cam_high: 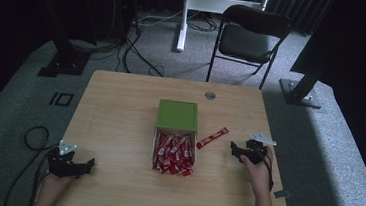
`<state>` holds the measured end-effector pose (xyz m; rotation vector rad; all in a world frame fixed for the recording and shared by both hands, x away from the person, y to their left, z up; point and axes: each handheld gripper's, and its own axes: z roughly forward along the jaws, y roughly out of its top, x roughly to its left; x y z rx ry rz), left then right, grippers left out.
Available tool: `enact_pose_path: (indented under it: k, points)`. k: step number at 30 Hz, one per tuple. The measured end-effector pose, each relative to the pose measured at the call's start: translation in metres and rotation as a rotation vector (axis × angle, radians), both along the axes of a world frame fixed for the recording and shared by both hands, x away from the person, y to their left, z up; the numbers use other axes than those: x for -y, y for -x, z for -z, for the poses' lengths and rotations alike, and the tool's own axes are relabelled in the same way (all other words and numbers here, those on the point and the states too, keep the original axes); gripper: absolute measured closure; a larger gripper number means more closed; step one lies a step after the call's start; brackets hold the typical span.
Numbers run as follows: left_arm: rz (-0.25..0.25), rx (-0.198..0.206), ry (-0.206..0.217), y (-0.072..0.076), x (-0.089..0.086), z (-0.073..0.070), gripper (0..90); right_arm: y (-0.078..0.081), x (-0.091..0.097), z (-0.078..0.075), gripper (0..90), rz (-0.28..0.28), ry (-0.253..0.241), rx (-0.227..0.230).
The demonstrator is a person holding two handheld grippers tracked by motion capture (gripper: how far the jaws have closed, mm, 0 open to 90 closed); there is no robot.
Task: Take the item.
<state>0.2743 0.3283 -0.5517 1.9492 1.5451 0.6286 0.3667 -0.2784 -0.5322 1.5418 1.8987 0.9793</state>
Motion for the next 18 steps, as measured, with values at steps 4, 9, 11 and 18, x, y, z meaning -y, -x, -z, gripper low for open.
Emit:
enact_pose_path:
  k: [4,9,11,18]
  points:
    - [0.0,0.0,0.0,0.0,0.0,0.0,0.7,0.012,0.008,0.002,18.2,0.02,-0.006,-0.005]
    - [0.0,0.0,0.0,0.0,0.0,0.0,0.7,0.024,0.016,0.003,17.2,0.04,-0.004,-0.001]
    - [0.0,0.0,0.0,0.0,0.0,0.0,0.7,0.029,0.019,0.003,17.1,0.05,0.004,-0.002]
    - [0.0,0.0,0.0,0.0,0.0,0.0,0.7,0.044,0.021,-0.001,15.8,0.079,0.053,0.009]
